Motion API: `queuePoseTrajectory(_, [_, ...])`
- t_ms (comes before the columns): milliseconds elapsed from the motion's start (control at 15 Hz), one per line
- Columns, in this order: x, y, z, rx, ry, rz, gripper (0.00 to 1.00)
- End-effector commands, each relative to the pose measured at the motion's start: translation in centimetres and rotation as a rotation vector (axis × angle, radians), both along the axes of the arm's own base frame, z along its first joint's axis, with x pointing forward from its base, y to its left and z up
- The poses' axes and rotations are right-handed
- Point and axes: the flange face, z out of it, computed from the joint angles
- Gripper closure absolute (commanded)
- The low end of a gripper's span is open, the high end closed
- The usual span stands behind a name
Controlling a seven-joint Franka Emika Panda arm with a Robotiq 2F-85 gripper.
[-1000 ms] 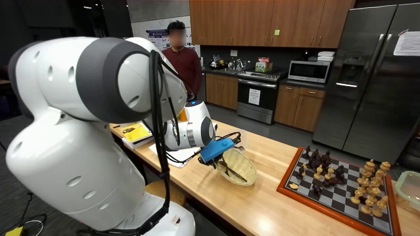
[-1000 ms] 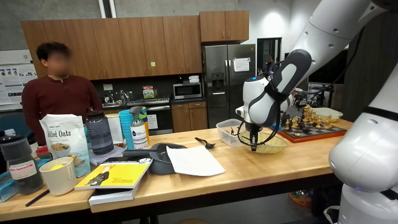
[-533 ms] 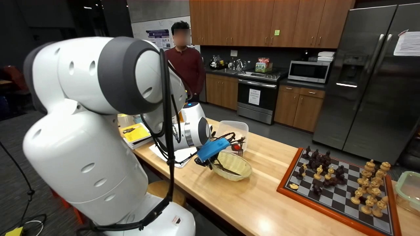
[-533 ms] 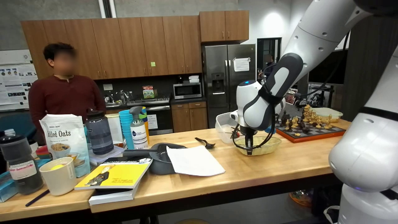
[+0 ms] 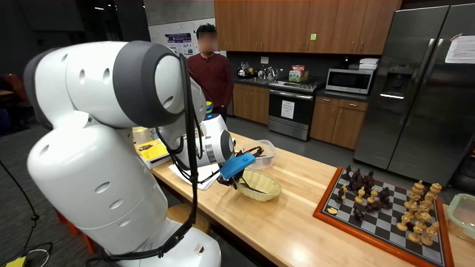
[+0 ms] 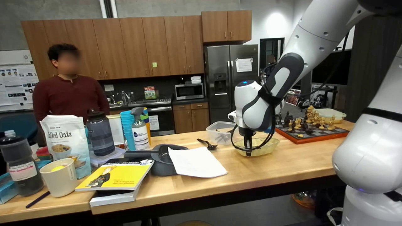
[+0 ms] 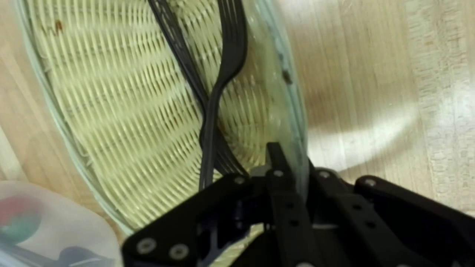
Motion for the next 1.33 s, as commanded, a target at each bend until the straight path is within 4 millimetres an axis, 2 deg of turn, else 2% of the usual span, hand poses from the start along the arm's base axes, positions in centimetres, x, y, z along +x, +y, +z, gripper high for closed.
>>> queuePoseTrajectory(0, [0.1, 0.1, 0.2, -0.015, 0.001, -0.010, 0.98])
queuePoseTrajectory(67, [0.1, 0.1, 0.2, -0.015, -0.002, -0.017, 0.90])
queuePoseTrajectory(133, [0.0, 0.0, 0.2, -0.015, -0.004, -0.025, 0.65])
queuePoseTrajectory(267, [-0.2, 0.1, 0.0, -0.012, -0.009, -0.034, 0.63])
queuePoseTrajectory(400, [-0.4, 0.0, -0.2, -0.005, -0.007, -0.044, 0.52])
queuePoseTrajectory(667, [-1.6, -0.2, -0.3, -0.007, -0.002, -0.074, 0.24])
queuePoseTrajectory(867, [-3.4, -0.3, 0.1, -0.030, -0.004, -0.089, 0.04])
queuePoseTrajectory(933, [-2.2, 0.2, 0.9, -0.031, -0.005, -0.096, 0.01])
queuePoseTrajectory(1067, [-2.4, 0.1, 2.3, -0.034, -0.023, -0.113, 0.00])
queuePoseTrajectory(1200, [-3.9, -0.7, 3.4, -0.038, -0.049, -0.134, 0.00])
queuePoseTrajectory(1267, [-2.7, -0.4, 4.6, -0.043, -0.061, -0.144, 0.00])
